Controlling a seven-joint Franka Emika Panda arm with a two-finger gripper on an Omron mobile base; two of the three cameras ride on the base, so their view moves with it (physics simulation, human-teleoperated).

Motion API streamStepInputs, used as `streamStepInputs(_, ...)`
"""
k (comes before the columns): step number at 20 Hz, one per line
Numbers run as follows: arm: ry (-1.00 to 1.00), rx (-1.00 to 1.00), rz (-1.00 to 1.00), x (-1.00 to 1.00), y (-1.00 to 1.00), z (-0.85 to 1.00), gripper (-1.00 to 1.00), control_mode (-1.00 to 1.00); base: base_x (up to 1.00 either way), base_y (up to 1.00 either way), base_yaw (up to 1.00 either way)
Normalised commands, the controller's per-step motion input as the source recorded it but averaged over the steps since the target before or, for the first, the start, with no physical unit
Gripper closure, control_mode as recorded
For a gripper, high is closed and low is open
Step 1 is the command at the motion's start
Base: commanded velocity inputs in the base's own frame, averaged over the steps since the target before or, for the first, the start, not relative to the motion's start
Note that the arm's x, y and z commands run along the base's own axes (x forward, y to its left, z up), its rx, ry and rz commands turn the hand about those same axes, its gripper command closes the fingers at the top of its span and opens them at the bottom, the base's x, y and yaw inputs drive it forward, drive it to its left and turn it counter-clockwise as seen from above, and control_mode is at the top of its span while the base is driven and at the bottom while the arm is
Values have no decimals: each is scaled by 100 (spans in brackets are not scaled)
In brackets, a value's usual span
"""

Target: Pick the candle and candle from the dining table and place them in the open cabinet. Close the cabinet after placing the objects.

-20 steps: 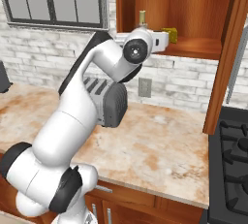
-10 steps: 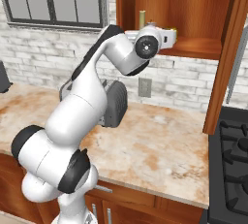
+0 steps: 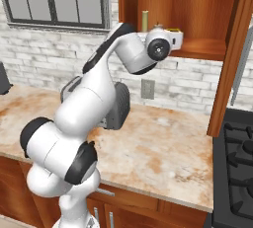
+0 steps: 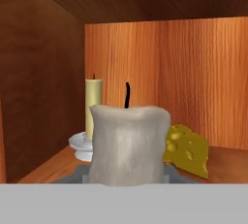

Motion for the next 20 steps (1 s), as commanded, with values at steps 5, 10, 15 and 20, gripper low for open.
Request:
streamStepInputs(5,-3,0,5,20,-12,-9,100,-100,0,0,0)
streamStepInputs(10,0,0,4,22,-5,-11,100,-100,0,0,0)
streamStepInputs(15,0,0,5,26,-7,-11,100,-100,0,0,0)
streamStepInputs(20,0,0,6,24,-12,-8,100,-100,0,0,0)
